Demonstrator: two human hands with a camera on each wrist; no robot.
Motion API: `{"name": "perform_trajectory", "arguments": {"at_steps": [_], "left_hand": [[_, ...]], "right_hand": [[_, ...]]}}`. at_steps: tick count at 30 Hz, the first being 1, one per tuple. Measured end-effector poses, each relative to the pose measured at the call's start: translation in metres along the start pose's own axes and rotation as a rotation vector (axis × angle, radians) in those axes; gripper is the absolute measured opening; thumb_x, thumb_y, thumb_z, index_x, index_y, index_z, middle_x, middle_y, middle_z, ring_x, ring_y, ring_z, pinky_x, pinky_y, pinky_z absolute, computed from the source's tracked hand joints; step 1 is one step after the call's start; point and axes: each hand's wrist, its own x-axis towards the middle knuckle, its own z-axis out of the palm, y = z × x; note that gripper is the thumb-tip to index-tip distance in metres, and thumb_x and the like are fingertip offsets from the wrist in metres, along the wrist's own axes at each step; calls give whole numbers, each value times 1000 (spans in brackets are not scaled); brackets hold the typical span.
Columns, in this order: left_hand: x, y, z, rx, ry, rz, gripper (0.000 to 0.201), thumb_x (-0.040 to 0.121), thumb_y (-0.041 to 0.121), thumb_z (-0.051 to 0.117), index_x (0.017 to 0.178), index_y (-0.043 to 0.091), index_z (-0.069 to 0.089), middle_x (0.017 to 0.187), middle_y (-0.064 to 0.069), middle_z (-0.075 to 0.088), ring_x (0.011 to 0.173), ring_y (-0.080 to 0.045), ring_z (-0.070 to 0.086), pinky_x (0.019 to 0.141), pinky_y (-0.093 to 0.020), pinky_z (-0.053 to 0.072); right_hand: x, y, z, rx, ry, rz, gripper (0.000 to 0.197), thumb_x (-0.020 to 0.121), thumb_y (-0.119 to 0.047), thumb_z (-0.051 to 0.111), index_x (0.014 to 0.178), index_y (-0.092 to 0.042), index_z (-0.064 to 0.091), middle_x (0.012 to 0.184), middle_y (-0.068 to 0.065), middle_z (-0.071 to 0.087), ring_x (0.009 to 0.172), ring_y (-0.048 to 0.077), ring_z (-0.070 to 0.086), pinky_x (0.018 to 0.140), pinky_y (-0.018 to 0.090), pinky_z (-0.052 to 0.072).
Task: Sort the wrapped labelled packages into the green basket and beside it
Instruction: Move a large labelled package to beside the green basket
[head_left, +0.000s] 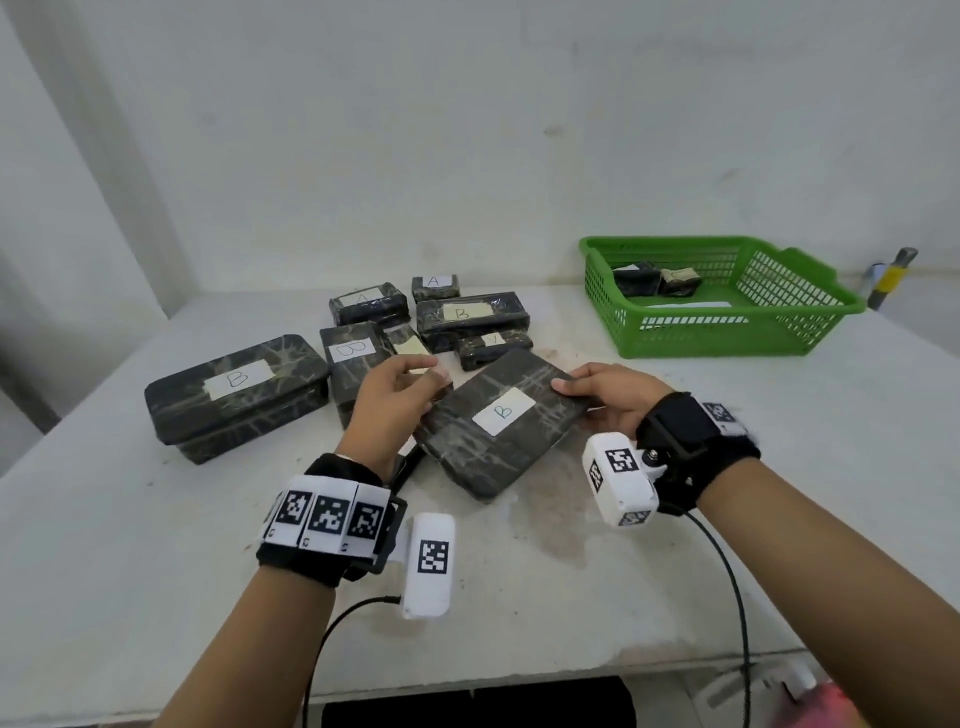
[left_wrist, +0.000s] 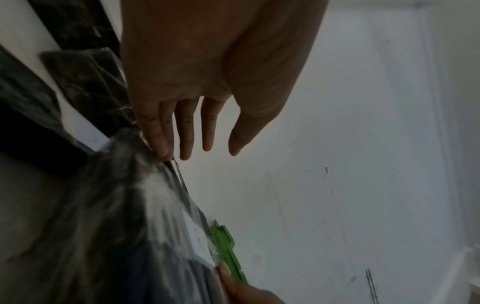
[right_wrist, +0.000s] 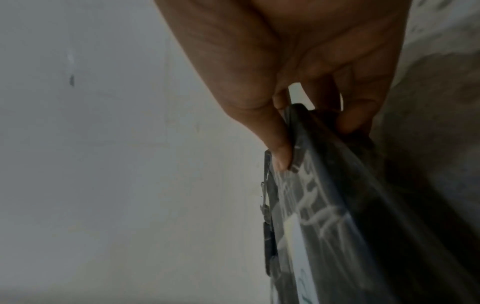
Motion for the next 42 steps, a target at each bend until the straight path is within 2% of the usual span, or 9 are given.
{"name": "perform_trajectory", "arguments": {"at_steps": [4,8,16,22,26,34,36,40,42], "left_hand": [[4,0,2,-80,86,93,30,96,23,62,123,12,60,101,-4,64,82,-9,61,62,-15,49],[12,1,10,-133,-1,51,67,86,51,67,142,22,44,128,-6,60,113,-20,62,97,-42,52],[31,-5,11,-325,-80,86,54,98,11,54,147,22,34,137,-6,56,115,-25,65,82,-43,60],[33,-11,22,-401,-156,24,36,96,5,53,131,15,51,119,-5,69,108,-23,68,76,-41,61],[28,-9,22,-333,-139,27,43,86,34,61,124,13,60,113,-4,73,106,-19,70,87,-40,58],[26,-17,18,-319,-142,-30,28,98,20,55,123,9,61,113,-7,74,106,-20,70,84,-32,59],[27,-18,16,-329,-150,-44,27,97,25,58,120,10,63,106,-1,75,100,-18,71,77,-27,58],[25,-13,15,-340,-95,-64,68,80,60,70,130,14,60,122,-4,70,117,-22,64,102,-45,48],[24,-10,14,-322,-6,-27,39,90,46,63,112,14,67,104,-3,76,105,-21,70,95,-43,54]], "right_hand": [[5,10,-9,244,48,-44,19,92,-13,66,82,-16,51,76,3,59,62,11,57,46,20,49],[10,7,2,447,44,-157,16,92,-12,67,93,-15,50,85,6,65,57,10,66,50,23,55],[19,-1,12,314,-126,-348,39,90,-26,64,127,-18,55,108,3,70,92,14,69,69,35,61],[19,6,5,321,-131,-399,37,79,-23,65,116,-19,62,96,-7,76,82,8,72,65,29,60],[12,7,1,270,-168,-399,46,74,-25,67,119,-21,61,102,-6,76,89,9,72,74,27,59],[8,7,11,350,-134,-403,52,82,-39,61,126,-10,62,117,6,72,110,20,68,96,39,54],[7,7,14,372,-80,-415,45,86,-31,60,126,-8,62,113,5,74,104,18,70,92,37,57],[4,9,17,345,-122,-434,32,93,-22,55,121,-10,63,109,3,75,98,14,72,81,28,59],[2,8,19,328,-173,-420,28,97,-21,52,120,-11,64,110,2,75,97,14,72,83,28,58]]}}
